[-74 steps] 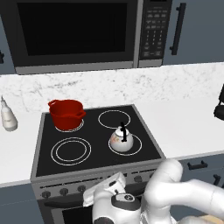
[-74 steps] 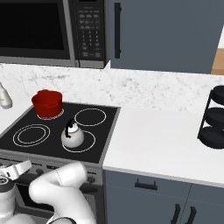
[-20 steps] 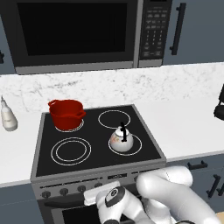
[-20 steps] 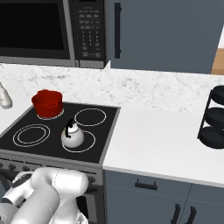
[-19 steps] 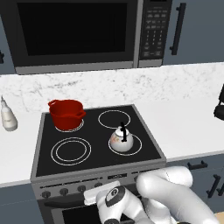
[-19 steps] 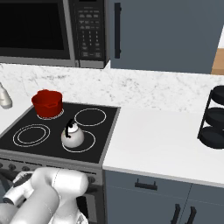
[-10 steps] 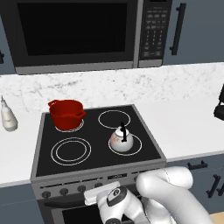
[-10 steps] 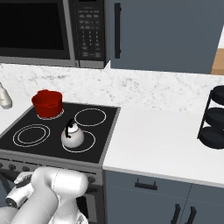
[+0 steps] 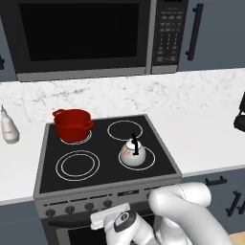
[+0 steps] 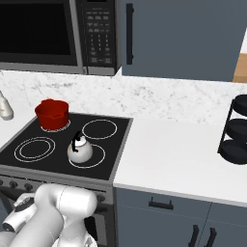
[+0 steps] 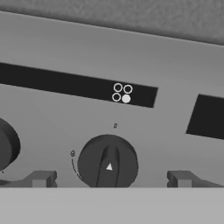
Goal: Pick the kettle from the counter and place it on a stove burner. Then turn the burner on.
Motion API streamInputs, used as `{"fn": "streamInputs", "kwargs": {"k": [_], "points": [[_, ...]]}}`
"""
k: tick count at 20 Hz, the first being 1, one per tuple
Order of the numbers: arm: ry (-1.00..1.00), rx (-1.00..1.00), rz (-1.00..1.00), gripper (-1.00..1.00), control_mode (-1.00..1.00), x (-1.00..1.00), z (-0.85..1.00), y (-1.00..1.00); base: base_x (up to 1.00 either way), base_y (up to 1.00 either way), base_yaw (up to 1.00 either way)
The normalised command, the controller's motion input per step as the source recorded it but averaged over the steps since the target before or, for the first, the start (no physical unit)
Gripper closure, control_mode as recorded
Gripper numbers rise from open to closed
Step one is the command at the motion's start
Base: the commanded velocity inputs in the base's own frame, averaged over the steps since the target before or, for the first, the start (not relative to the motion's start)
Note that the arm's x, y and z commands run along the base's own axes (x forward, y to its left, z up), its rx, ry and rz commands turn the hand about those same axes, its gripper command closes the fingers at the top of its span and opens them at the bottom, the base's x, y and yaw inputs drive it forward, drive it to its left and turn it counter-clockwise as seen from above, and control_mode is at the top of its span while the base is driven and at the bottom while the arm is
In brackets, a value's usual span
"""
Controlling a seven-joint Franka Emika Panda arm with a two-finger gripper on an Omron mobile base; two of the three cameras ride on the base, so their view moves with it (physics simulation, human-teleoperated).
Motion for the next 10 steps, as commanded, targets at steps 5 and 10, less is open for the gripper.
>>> {"fn": "streamInputs", "kwargs": {"k": [5,10], "points": [[-0.01,0.02,0.0,-1.0,-1.0,0.09,0.1,0.01,0.0,0.0,0.0],[-0.02,0.02,0.0,-1.0,-1.0,0.05,0.14,0.0,0.0,0.0,0.0]]}}
